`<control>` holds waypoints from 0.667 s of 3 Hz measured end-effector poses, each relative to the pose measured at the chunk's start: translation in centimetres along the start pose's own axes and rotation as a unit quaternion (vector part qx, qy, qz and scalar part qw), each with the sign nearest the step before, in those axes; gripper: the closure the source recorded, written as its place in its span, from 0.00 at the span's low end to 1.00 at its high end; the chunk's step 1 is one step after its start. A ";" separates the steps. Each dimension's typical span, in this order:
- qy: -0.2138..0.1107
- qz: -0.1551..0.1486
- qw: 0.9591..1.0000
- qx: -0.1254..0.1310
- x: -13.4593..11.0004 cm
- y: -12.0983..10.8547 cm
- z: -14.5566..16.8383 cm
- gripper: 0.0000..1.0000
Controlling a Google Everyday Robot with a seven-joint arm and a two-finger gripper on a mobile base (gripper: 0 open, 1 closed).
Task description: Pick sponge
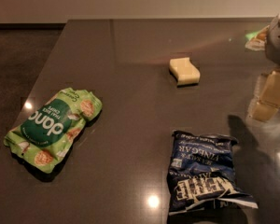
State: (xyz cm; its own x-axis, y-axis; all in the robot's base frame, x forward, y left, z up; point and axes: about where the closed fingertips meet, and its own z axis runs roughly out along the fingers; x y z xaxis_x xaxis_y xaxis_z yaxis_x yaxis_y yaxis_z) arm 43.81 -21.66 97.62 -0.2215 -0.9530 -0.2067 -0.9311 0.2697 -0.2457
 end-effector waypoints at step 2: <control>0.002 0.008 1.000 0.001 0.0 -0.5 0.2 0.00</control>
Offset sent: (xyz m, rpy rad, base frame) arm 0.0226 -0.0061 -0.0094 0.0008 0.0334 -0.0696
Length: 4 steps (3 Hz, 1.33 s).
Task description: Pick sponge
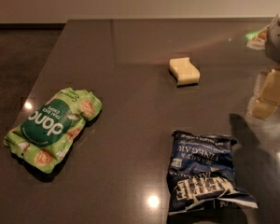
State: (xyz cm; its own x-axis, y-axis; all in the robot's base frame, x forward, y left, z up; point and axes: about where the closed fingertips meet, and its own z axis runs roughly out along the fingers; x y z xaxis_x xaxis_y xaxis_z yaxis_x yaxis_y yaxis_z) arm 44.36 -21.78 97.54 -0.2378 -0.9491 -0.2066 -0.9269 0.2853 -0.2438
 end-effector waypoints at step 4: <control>-0.020 0.156 0.987 0.028 -2.1 -13.2 9.0 0.00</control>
Offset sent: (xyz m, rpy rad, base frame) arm 0.1342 -0.0093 -0.0319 0.0389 -0.0203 -0.2558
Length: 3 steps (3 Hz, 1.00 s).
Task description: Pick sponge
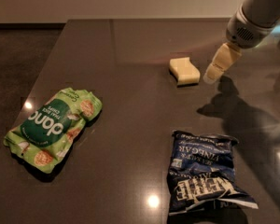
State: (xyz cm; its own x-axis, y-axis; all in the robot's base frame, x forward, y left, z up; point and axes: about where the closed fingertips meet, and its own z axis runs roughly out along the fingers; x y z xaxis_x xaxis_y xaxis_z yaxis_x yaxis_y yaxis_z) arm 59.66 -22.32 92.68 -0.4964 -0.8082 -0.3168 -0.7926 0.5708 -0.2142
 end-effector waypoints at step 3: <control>-0.035 0.047 0.998 -0.034 -3.5 -1.1 8.8 0.00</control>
Offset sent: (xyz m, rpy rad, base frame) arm 0.0656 0.0305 -0.0742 0.1370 0.0230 -0.0747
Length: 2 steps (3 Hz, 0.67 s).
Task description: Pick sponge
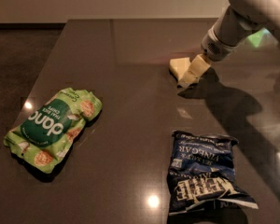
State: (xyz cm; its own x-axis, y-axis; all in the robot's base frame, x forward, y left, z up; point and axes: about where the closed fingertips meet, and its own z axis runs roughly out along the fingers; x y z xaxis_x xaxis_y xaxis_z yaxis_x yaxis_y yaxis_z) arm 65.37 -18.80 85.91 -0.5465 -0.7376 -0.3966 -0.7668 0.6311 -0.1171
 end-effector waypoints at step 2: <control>-0.001 -0.011 1.000 -0.022 -1.8 1.6 2.7 0.15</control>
Offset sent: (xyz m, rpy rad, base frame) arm 0.0093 0.0438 -0.0238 0.0161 0.0341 0.0590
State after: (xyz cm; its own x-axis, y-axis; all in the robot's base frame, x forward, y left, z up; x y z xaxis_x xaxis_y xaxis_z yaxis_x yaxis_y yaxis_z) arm 66.06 -15.79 84.00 -0.5288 -0.7504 -0.3966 -0.7928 0.6036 -0.0850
